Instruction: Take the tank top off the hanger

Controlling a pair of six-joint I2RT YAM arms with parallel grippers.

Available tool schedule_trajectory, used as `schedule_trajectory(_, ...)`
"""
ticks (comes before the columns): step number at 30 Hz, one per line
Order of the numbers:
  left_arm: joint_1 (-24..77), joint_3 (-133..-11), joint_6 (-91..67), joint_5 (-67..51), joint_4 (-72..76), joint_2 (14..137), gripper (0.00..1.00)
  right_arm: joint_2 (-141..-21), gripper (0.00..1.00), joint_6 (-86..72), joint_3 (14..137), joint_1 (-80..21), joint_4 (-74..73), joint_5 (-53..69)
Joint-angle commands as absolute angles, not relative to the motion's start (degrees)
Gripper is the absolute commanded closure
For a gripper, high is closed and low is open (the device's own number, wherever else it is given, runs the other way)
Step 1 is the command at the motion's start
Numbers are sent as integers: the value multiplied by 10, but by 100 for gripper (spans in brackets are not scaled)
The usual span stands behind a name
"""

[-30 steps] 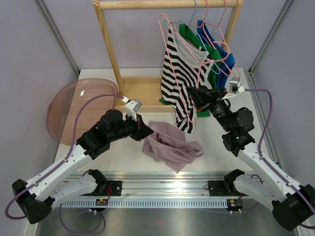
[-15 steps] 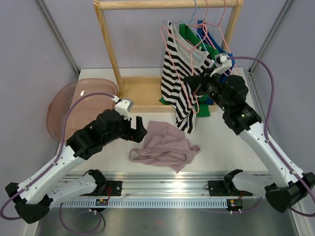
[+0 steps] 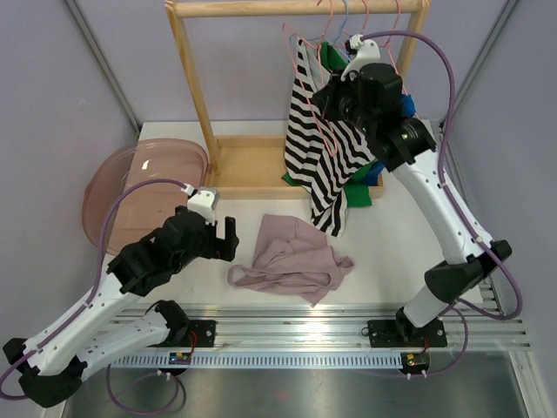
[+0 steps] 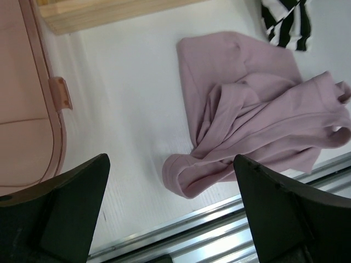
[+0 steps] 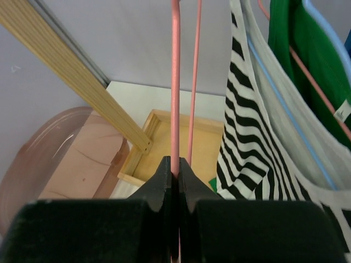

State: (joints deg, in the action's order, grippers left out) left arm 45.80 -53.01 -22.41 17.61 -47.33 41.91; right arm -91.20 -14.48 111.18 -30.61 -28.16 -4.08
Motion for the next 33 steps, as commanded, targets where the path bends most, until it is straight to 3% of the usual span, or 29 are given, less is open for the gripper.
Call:
schedule_trajectory(1,471,-512,-233,207,-465,418,1,-958,100,-114,1212,-311,-329,-69)
schedule_trajectory(9,487,-511,-231,208,-462,417,1,-1099,100,-94,1425,-311,-431,-81)
schedule_trajectory(12,488,-513,-233,212,-463,416,1,-1107,98,-97,1423,-311,-439,-77)
schedule_trajectory(16,488,-521,-236,214,-463,421,1,-1094,79,-93,1404,-311,-428,-66)
schedule_trajectory(17,488,-522,-239,212,-463,423,1,-1093,64,-91,1411,-311,-432,-62)
schedule_trajectory(18,488,-524,-242,208,-461,428,1,-1092,58,-91,1414,-310,-434,-61)
schedule_trajectory(24,490,-526,-257,178,-422,450,1,-1030,41,-91,1369,-311,-436,-55)
schedule_trajectory(26,492,-526,-261,170,-401,463,1,-993,27,-91,1335,-311,-435,-45)
schedule_trajectory(28,494,-528,-263,159,-380,475,1,-965,2,-91,1313,-311,-436,-40)
schedule_trajectory(33,509,-535,-268,145,-337,533,1,-840,0,-88,1199,-311,-434,-35)
